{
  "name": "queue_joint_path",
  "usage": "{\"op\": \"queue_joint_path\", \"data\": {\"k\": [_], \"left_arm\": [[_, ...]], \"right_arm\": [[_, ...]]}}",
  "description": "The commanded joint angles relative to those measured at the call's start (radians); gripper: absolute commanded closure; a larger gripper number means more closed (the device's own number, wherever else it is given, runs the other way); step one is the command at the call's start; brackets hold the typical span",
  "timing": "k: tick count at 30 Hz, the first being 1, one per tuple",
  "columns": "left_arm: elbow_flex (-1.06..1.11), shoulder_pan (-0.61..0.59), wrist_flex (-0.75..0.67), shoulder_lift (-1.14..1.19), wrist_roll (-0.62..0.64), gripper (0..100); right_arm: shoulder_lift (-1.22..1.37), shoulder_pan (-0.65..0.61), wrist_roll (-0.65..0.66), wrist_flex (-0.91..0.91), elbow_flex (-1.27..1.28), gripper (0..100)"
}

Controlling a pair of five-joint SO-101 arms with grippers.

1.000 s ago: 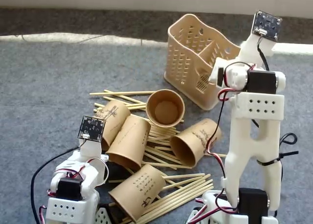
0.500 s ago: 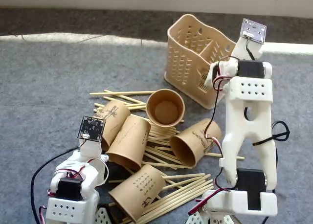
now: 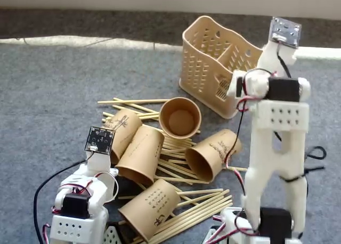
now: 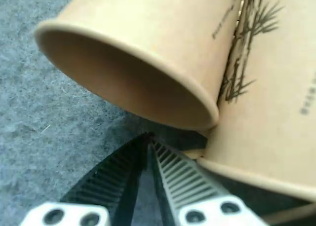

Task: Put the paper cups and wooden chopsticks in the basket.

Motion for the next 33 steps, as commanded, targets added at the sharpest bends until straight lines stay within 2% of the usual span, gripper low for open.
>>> {"op": "queue_joint_path", "data": {"k": [1,8,19,24,33], "left_arm": [[0.019,0.01,0.005,-0.007,-0.011,99],[0.019,0.01,0.005,-0.007,-0.011,99],[0.019,0.01,0.005,-0.007,-0.011,99],[0.019,0.01,0.005,-0.007,-0.011,99],[0.019,0.01,0.005,-0.007,-0.011,99]], "right_arm": [[-0.128,-0.004,0.015,-0.001,-0.018,91.9],[-0.159,-0.12,0.17,-0.114,-0.018,91.4],[0.008,-0.265,0.44,-0.321,-0.018,90.3],[0.093,-0.266,0.456,-0.374,-0.024,77.3],[0.226,-0.272,0.459,-0.503,-0.024,77.2]]}}
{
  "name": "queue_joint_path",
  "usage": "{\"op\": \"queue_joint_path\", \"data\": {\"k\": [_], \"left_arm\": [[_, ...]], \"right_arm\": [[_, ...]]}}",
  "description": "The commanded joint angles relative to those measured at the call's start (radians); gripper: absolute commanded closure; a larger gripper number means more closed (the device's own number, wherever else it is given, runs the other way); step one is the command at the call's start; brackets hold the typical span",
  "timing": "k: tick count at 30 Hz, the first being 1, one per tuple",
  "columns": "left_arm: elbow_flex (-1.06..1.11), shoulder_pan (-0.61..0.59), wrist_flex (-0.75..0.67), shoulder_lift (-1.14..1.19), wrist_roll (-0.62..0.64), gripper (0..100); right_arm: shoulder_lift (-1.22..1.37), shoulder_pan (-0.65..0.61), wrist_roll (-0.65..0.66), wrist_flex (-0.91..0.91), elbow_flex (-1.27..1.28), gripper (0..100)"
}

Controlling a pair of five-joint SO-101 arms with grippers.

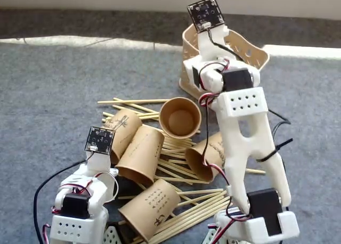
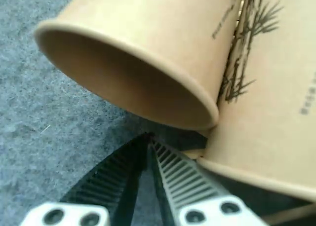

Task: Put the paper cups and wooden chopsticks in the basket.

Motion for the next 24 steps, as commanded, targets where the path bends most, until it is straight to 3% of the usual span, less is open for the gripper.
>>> {"op": "queue_joint_path", "data": {"k": [1,5,8,13,24], "left_arm": [[0.019,0.01,0.005,-0.007,-0.011,99],[0.019,0.01,0.005,-0.007,-0.011,99],[0.019,0.01,0.005,-0.007,-0.011,99],[0.019,0.01,0.005,-0.007,-0.011,99],[0.019,0.01,0.005,-0.007,-0.011,99]], "right_arm": [[0.018,-0.007,0.015,-0.076,-0.024,77.2],[0.065,-0.007,0.026,-0.114,-0.024,77.2],[0.094,-0.012,0.115,-0.113,-0.018,79.0],[0.102,-0.008,0.192,-0.11,-0.018,99.5],[0.099,-0.013,0.242,0.056,-0.025,99.3]]}}
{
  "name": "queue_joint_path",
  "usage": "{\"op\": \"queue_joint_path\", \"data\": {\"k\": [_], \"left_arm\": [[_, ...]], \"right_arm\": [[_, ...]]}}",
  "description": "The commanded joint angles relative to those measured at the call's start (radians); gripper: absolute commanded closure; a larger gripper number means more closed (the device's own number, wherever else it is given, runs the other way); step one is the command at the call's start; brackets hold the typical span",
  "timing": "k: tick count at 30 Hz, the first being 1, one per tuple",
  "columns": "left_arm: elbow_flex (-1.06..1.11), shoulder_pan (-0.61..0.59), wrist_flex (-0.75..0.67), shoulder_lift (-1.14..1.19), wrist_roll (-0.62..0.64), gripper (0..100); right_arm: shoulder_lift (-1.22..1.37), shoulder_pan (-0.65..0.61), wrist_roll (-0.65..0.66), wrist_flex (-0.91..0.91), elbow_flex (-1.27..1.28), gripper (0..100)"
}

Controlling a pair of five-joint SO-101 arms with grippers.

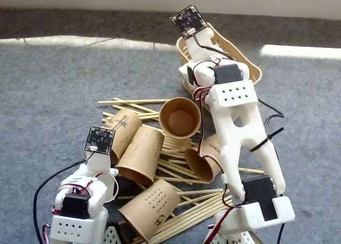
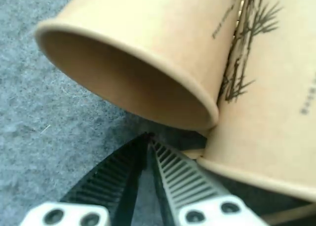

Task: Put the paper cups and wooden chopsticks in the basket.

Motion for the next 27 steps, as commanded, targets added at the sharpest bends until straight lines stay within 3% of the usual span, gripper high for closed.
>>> {"op": "queue_joint_path", "data": {"k": [1,13,20,27], "left_arm": [[0.019,0.01,0.005,-0.007,-0.011,99],[0.019,0.01,0.005,-0.007,-0.011,99],[0.019,0.01,0.005,-0.007,-0.011,99],[0.019,0.01,0.005,-0.007,-0.011,99]], "right_arm": [[-0.012,-0.012,0.072,0.068,-0.021,99.3],[-0.128,-0.048,0.115,0.205,-0.016,99.3],[-0.159,-0.134,0.226,0.363,-0.019,99.3],[-0.16,-0.137,0.276,0.414,-0.019,99.3]]}}
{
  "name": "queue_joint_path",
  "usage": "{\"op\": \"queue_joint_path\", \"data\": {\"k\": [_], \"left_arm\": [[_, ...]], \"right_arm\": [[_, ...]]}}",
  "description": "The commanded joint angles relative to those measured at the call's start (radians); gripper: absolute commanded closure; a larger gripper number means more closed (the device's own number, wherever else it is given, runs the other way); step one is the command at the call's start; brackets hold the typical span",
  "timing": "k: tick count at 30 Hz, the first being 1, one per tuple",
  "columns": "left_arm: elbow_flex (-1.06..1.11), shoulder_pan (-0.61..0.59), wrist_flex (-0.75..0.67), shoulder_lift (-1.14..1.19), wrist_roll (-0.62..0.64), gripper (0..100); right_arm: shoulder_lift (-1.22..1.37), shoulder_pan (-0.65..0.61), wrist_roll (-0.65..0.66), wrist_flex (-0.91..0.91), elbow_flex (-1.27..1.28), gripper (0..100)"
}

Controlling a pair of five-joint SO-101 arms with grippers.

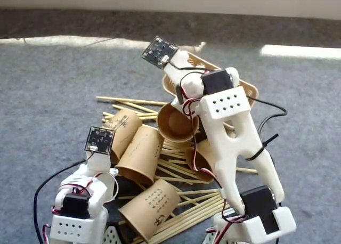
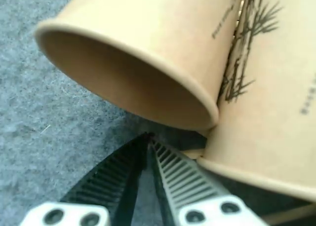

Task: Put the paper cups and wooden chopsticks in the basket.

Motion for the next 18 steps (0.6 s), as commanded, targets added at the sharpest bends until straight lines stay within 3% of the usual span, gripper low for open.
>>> {"op": "queue_joint_path", "data": {"k": [1,9,18], "left_arm": [[0.019,0.01,0.005,-0.007,-0.011,99],[0.019,0.01,0.005,-0.007,-0.011,99],[0.019,0.01,0.005,-0.007,-0.011,99]], "right_arm": [[-0.056,-0.018,0.038,0.051,-0.019,99.3],[-0.136,-0.018,0.077,0.077,-0.019,99.3],[-0.136,-0.016,0.021,0.015,-0.015,98.5]]}}
